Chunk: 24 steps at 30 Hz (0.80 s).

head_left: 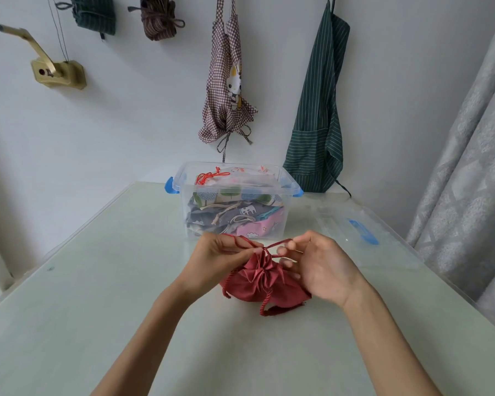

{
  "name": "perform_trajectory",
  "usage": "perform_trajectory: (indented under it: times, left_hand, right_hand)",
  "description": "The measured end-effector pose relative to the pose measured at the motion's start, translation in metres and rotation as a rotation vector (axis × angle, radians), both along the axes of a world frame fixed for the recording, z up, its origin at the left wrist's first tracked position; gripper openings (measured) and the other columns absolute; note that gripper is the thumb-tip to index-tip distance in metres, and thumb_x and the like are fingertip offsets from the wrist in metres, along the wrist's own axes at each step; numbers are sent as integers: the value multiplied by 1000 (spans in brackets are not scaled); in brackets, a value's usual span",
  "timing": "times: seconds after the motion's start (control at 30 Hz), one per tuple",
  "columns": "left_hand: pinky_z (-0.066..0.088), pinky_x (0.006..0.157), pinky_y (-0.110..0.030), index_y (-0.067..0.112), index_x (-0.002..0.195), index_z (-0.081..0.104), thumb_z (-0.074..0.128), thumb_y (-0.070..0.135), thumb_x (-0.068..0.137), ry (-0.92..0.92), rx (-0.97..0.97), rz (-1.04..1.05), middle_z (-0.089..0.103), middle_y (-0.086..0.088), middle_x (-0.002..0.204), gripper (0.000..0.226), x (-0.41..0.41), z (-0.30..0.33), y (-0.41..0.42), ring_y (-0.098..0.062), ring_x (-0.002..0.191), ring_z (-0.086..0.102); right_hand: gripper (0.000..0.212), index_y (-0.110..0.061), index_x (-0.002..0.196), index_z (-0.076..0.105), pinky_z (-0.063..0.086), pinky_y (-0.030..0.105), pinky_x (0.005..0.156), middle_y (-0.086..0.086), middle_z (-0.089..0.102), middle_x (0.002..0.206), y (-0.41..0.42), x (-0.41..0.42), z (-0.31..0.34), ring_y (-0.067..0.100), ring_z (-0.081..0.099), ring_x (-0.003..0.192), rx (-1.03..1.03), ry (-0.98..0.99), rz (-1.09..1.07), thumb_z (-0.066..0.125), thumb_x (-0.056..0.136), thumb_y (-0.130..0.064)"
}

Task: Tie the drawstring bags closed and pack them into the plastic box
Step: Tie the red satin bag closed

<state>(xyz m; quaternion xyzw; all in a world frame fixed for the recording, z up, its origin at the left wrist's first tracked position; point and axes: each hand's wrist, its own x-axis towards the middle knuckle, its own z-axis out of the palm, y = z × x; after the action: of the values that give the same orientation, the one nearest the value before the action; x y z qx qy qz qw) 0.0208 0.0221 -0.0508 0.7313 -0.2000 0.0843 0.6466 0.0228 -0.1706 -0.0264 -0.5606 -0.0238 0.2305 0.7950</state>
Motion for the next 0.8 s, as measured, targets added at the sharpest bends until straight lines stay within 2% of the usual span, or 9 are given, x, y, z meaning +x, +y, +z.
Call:
perform_trajectory:
  times: [0.13,0.27,0.33,0.4,0.5,0.57,0.63,0.73,0.8]
  left_hand:
    - [53,72,-15,7,79,75,68,1,79,38,-3,-90,75,5,80,9,-2,3,-3,-2,73,67]
    - [50,69,-12,-3,81,74,68,-2,80,32,42,-89,74,6,75,6,0,0,0,1,74,68]
    - [51,70,-12,-2,81,74,68,-2,80,31,70,-99,74,6,75,6,-2,-1,-3,0,76,69]
    - [50,70,-12,3,78,75,68,-2,80,34,69,-105,74,7,75,9,-3,0,-4,0,76,68]
    - [51,71,-12,8,75,74,68,-2,80,23,35,-60,75,7,76,13,-1,3,3,-1,75,68]
    - [52,72,-14,6,75,75,68,-1,79,17,22,-29,75,3,78,11,0,4,8,-4,77,69]
    - [53,72,-14,2,78,75,68,1,79,31,9,-24,75,1,79,6,0,4,10,-5,77,69]
    - [52,71,-14,3,78,74,67,3,80,91,-17,-53,76,0,82,7,0,5,10,-5,78,70]
    - [52,70,-14,5,76,73,67,1,81,107,-16,-67,75,0,81,9,0,4,9,-5,77,69]
  right_hand:
    - [26,-20,48,37,24,20,45,-5,31,47,2,0,1,7,25,42,18,-83,50,55,67,-17]
    - [38,-18,45,43,28,28,51,-8,38,41,-8,5,-5,9,33,46,-1023,-600,-266,66,75,-15]
    - [38,-16,50,42,32,27,50,-4,41,42,-5,4,-2,11,36,44,-1288,-752,-567,68,77,-20]
    - [40,-18,54,42,29,24,45,-5,47,44,-7,5,1,8,33,38,-960,-674,-609,72,79,-24]
    - [20,-15,71,49,23,13,35,1,59,52,-17,-1,13,3,26,29,-151,-172,-315,63,83,-10]
    - [14,-13,75,52,22,12,34,-2,48,46,-22,-2,13,2,26,28,46,-41,-280,57,84,-4]
    - [24,-16,69,48,24,14,39,-5,37,45,-25,2,10,4,26,32,-184,-190,-435,69,78,-9]
    - [35,-16,66,44,34,24,47,-4,44,46,-27,7,-1,12,37,41,-989,-740,-823,79,74,-21]
    - [25,-16,76,52,40,29,56,-3,59,64,-30,7,-2,17,56,61,-1095,-918,-885,76,75,-13]
